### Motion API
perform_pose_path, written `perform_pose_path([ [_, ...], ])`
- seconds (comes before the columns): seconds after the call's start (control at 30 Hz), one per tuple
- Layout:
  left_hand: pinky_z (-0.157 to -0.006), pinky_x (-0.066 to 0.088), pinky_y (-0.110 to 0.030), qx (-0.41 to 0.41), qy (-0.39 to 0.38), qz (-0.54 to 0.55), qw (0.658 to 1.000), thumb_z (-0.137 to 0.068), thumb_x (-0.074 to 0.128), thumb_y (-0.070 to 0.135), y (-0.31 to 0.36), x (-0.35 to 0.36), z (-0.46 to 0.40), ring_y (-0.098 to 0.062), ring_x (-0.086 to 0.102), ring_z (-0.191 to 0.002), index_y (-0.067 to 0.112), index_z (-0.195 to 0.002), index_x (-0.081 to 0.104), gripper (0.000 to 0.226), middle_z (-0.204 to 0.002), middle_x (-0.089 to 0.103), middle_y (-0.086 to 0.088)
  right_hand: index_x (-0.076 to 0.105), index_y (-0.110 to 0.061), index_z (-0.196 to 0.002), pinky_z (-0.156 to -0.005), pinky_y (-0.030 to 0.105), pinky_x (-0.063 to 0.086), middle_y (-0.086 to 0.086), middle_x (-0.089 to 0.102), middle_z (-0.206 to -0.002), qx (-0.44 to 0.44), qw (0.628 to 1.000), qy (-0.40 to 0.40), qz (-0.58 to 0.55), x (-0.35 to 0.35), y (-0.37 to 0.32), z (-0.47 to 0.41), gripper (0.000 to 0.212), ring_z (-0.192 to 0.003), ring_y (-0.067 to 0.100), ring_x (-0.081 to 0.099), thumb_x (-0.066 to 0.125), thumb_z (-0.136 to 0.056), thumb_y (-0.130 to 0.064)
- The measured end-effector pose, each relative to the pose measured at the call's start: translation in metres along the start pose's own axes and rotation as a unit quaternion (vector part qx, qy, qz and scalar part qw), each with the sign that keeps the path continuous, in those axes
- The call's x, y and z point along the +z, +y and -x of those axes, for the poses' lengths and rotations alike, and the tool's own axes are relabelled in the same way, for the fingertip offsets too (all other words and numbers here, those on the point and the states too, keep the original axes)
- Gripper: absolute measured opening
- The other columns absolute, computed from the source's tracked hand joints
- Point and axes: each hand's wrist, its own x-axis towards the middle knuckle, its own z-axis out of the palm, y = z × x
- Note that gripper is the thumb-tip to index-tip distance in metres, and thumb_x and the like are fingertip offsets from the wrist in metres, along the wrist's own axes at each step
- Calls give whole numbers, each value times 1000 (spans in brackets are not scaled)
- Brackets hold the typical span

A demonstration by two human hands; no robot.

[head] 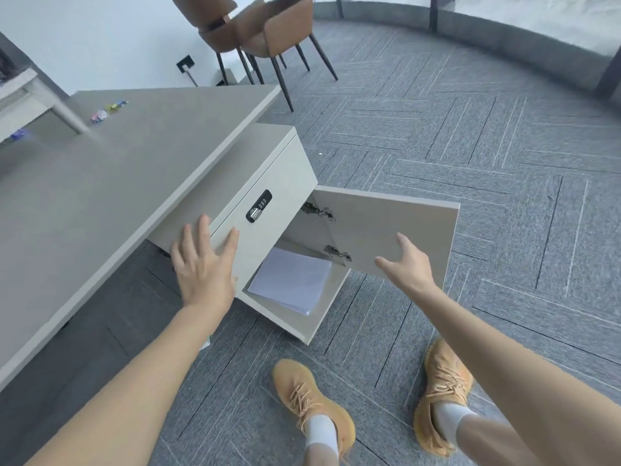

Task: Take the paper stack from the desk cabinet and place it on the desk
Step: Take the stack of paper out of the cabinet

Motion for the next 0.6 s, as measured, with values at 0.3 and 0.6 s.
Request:
perform_pose_path([
  [0.3, -100, 44, -36, -125, -202, 361, 902, -92, 62, 25, 129, 104, 52, -30, 50, -134, 15, -136, 58, 45, -150, 50, -11, 50, -10, -145, -101, 40, 51, 14, 61, -139, -40, 977, -149, 148, 75, 27, -46, 54, -123, 31, 60, 57, -94, -29],
  [0.6, -85, 50, -39, -426, -306, 578, 625, -92, 59, 15, 141, 276, 28, -22, 51, -87, 15, -93, 61, 2, -96, 54, -8, 45, -14, -149, -100, 43, 52, 13, 60, -140, -35, 944, -252, 211, 197, 69, -126, 55, -120, 30, 62, 55, -97, -30],
])
